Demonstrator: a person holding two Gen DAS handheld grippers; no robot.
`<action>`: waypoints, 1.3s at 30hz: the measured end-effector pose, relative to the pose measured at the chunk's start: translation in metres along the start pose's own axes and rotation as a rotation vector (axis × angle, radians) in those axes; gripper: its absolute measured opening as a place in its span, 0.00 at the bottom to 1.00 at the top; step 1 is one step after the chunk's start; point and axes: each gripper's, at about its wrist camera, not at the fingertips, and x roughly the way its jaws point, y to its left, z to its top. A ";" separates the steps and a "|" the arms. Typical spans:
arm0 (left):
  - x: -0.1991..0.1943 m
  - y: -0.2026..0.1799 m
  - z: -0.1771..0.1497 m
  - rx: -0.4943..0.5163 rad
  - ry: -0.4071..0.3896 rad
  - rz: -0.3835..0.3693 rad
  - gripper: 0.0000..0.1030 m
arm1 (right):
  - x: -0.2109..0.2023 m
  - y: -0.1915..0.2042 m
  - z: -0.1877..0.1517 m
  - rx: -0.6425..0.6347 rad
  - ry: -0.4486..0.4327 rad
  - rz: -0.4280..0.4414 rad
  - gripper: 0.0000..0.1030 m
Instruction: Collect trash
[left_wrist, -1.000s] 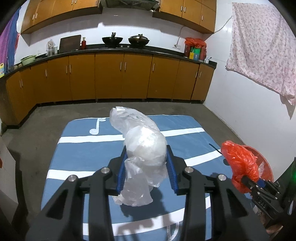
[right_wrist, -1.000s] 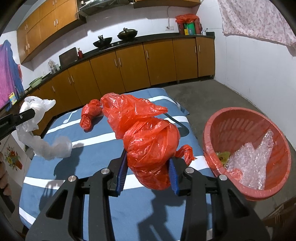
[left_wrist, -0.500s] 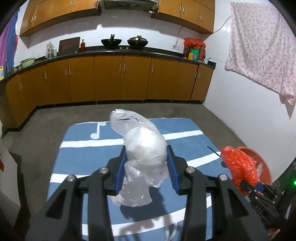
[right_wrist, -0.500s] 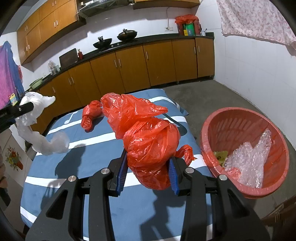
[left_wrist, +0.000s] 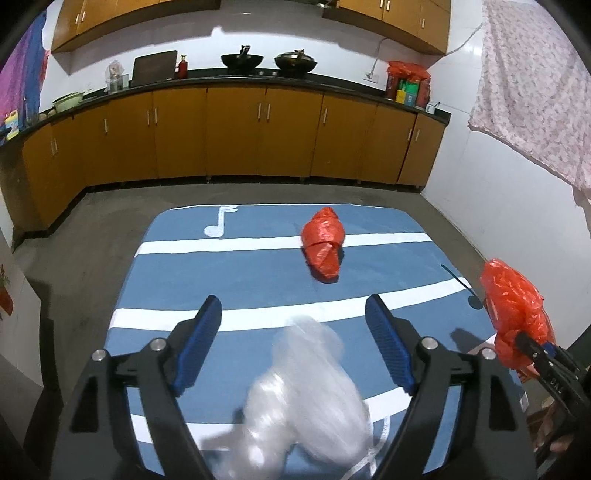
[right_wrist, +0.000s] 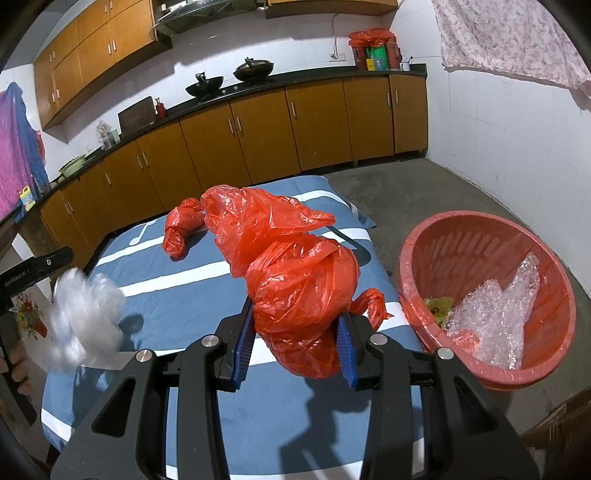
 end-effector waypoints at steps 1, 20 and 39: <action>0.000 0.003 0.001 -0.004 0.004 -0.001 0.76 | 0.000 0.000 0.000 -0.001 0.000 0.001 0.38; 0.016 -0.009 -0.063 0.073 0.168 -0.009 0.68 | -0.007 0.002 -0.004 -0.013 0.008 0.012 0.38; 0.031 -0.016 -0.046 0.055 0.155 0.038 0.35 | -0.020 -0.013 -0.006 0.003 -0.015 -0.014 0.38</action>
